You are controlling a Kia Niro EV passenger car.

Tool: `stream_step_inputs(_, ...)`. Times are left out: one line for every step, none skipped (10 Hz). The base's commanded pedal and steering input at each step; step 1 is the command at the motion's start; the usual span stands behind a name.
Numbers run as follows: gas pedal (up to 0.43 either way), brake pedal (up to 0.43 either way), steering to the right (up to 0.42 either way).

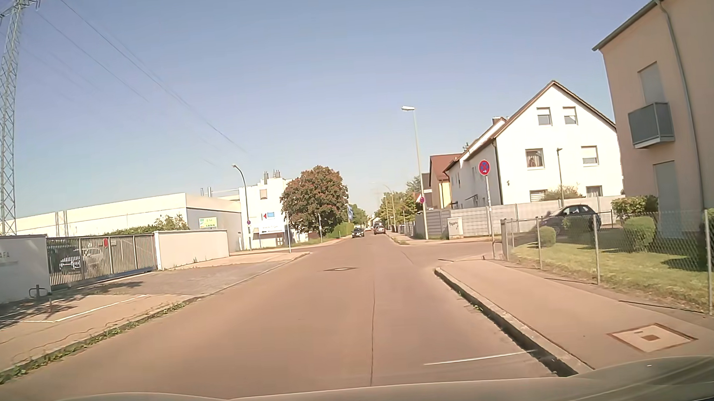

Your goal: Follow the waypoints while adhering to traffic rules and regulations

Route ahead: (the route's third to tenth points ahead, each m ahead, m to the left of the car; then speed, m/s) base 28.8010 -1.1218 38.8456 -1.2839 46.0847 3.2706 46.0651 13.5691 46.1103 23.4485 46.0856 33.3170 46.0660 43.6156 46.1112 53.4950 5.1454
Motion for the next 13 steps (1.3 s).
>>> stream_step_inputs(0.0, 0.0, -0.005)
stream_step_inputs(0.0, 0.0, -0.006)
stream_step_inputs(0.0, 0.0, -0.006)
stream_step_inputs(0.0, 0.0, -0.006)
stream_step_inputs(0.0, 0.0, -0.006)
stream_step_inputs(0.0, 0.0, -0.006)
stream_step_inputs(0.0, 0.098, -0.006)
stream_step_inputs(0.0, 0.14, -0.006)
stream_step_inputs(0.0, 0.189, -0.007)
stream_step_inputs(0.0, 0.213, -0.008)
stream_step_inputs(0.0, 0.213, -0.008)
stream_step_inputs(0.0, 0.201, -0.008)
stream_step_inputs(0.0, 0.183, -0.008)
